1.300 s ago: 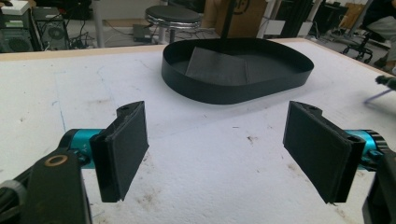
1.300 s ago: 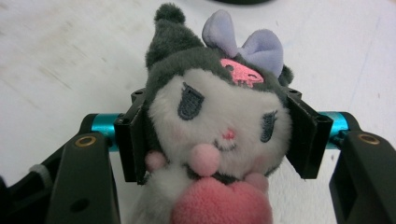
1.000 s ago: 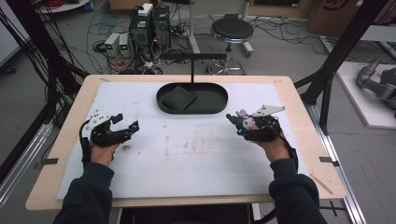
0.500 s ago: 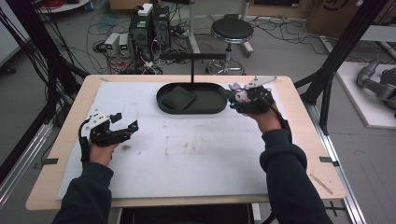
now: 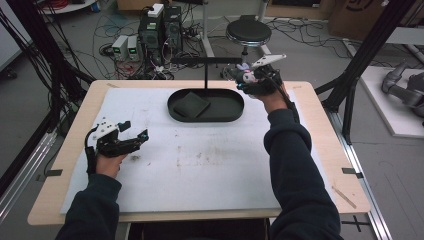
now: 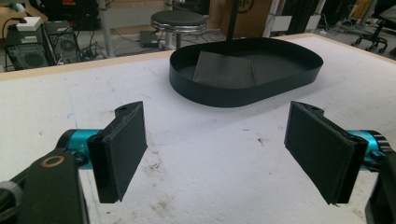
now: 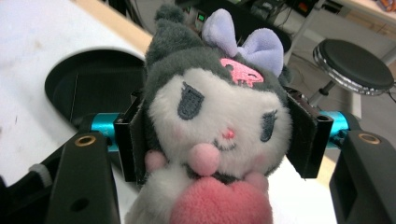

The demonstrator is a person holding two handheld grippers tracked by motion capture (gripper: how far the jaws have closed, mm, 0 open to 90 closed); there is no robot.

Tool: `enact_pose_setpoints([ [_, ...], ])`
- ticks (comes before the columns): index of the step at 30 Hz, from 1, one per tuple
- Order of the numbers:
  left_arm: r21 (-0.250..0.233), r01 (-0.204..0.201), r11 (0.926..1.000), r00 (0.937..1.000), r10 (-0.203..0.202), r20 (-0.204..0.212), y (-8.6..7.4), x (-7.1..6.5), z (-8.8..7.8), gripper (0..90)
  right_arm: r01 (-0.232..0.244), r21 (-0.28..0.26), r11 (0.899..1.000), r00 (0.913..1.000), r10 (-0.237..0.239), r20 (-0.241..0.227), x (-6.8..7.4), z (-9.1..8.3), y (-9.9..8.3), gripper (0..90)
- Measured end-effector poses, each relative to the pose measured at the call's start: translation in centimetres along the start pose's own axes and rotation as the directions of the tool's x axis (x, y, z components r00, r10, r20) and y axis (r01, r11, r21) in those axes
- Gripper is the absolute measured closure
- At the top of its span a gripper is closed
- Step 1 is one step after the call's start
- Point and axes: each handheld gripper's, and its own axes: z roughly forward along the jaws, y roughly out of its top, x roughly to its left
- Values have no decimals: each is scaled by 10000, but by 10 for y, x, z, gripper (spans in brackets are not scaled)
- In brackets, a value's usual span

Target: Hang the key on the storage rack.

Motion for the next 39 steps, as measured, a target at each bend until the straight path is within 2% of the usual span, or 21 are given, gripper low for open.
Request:
enact_pose_setpoints([
  [6, 9, 45, 10000, 10000, -45, 26, 0, 0, 1, 210, -84, 36, 10000, 9999, 84, 68, -4, 10, 19, 350],
  [9, 5, 41, 10000, 10000, -41, 20, -1, 1, 1, 211, 64, 228, 9997, 9996, -71, 269, -6, 15, 29, 350],
  [13, 2, 88, 10000, 10000, -88, 31, -1, 2, 0, 211, -66, 378, 9993, 9988, 48, 482, -11, 25, 39, 350],
  [20, 9, 143, 9999, 9999, -143, -17, -1, 3, 0, 211, -324, 310, 9990, 9968, 301, 739, -17, 34, 44, 350],
  [22, 11, 137, 9999, 9999, -137, -16, -1, 3, -1, 211, -456, 416, 9981, 9940, 413, 1010, -18, 36, 43, 350],
  [23, -14, 138, 9999, 9999, -138, -34, -1, 4, -1, 211, -695, 658, 9954, 9882, 596, 1413, -20, 38, 40, 350],
  [27, -35, 193, 9998, 9998, -193, -56, -2, 4, -1, 211, -855, 817, 9930, 9826, 705, 1719, -22, 39, 32, 350],
  [31, -29, 208, 9998, 9998, -208, -40, -2, 5, -1, 211, -1195, 1016, 9876, 9803, 1012, 1699, -24, 43, 13, 350],
  [33, -10, 206, 9998, 9998, -206, -36, -2, 4, -1, 211, -1247, 1072, 9864, 9795, 1052, 1715, -24, 44, 9, 350],
  [37, -9, 203, 9998, 9998, -203, -37, -2, 5, -1, 211, -1167, 1503, 9817, 9802, 895, 1764, -22, 49, -2, 350],
  [39, 10, 204, 9998, 9998, -204, -52, -2, 5, -1, 211, -1184, 1721, 9779, 9837, 918, 1548, -17, 57, -11, 352],
])
